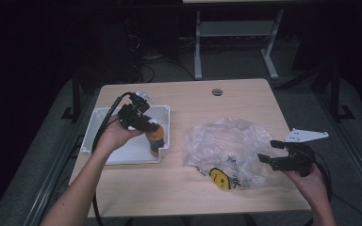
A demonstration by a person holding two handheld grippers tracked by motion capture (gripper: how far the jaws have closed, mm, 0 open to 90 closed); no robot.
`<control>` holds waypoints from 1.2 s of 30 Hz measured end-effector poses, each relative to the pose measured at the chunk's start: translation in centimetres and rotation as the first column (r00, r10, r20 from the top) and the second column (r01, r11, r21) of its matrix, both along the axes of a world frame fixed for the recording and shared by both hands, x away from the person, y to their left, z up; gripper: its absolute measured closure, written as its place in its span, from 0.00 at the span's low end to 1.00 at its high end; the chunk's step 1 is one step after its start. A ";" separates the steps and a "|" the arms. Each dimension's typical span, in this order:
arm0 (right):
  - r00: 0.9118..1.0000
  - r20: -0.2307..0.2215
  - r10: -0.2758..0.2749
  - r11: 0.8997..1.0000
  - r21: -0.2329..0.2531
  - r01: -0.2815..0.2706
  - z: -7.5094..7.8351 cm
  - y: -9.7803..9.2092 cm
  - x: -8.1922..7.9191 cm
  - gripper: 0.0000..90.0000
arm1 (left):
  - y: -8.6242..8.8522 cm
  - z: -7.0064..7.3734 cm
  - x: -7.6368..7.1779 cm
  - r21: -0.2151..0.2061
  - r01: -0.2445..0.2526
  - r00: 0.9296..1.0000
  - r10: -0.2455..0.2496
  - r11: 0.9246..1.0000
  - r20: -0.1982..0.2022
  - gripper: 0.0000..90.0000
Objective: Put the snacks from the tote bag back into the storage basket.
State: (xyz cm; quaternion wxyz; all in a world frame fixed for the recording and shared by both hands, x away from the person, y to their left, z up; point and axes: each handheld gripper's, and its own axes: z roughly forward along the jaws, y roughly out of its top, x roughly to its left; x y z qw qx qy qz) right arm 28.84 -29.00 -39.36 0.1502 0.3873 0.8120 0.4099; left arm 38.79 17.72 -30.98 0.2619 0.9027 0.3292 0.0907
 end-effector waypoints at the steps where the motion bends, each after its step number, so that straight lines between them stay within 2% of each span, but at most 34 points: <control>1: 1.000 0.000 -0.002 1.000 0.001 0.002 0.0 0.0 0.0 0.28 | 0.0 0.0 0.0 0.000 0.001 1.000 -0.001 1.000 0.000 0.64; 10: 1.000 -0.003 -0.004 1.000 0.003 0.004 -0.1 -0.1 -0.1 0.27 | 0.2 0.0 -0.1 0.003 -0.001 1.000 0.001 1.000 0.006 0.61; 29: 1.000 -0.010 -0.007 1.000 0.006 0.007 -0.4 -0.1 0.0 0.27 | 0.9 0.4 -0.7 -0.038 -0.016 1.000 0.017 0.999 0.019 0.56; 36: 1.000 -0.011 -0.012 1.000 0.008 0.012 -0.4 -0.3 0.0 0.27 | 1.1 0.5 -1.0 -0.059 -0.013 0.999 0.015 0.998 0.035 0.54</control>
